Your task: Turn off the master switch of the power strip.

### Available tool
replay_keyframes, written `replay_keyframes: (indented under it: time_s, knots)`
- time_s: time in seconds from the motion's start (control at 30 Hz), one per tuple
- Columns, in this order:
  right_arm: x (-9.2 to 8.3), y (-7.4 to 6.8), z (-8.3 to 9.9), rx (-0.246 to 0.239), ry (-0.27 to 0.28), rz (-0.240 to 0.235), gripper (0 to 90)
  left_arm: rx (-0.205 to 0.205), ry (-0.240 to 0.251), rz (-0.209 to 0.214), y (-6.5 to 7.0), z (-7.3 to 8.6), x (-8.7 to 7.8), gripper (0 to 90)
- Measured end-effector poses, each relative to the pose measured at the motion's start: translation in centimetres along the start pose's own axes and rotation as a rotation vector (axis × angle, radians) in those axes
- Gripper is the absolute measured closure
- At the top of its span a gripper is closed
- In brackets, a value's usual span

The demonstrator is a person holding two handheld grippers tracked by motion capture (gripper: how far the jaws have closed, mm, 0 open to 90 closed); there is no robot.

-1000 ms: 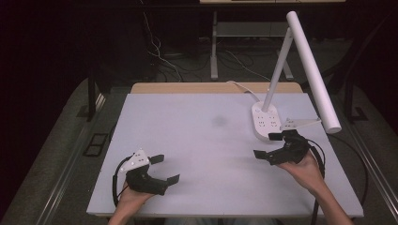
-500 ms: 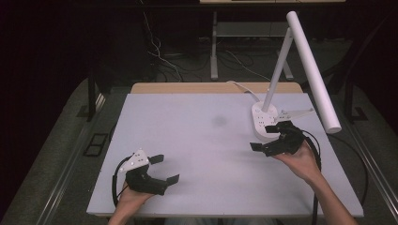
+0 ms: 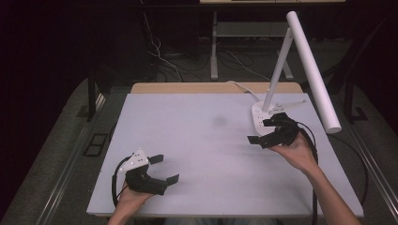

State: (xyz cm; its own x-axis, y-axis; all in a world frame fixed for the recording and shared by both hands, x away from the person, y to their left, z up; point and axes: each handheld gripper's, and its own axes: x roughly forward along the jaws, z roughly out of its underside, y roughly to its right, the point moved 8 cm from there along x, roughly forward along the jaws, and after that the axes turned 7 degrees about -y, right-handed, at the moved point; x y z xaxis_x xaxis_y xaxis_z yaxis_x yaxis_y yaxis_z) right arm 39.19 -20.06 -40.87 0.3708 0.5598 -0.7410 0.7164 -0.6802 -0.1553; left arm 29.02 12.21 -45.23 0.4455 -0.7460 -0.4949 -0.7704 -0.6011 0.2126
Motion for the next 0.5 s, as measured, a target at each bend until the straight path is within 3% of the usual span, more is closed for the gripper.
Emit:
replay_keyframes:
  time_s: [0.4, 0.5]
  knots:
    - [0.9, 1.5, -1.3, -0.001, -0.021, 0.027, 1.2, -0.005, 0.006, -0.004, -0.1, 0.0, -0.1, 2.0]
    - [1.2, 1.8, -1.8, -0.015, -0.022, 0.035, 4.9, -0.003, 0.005, -0.004, -0.1, 0.0, -0.1, 2.0]
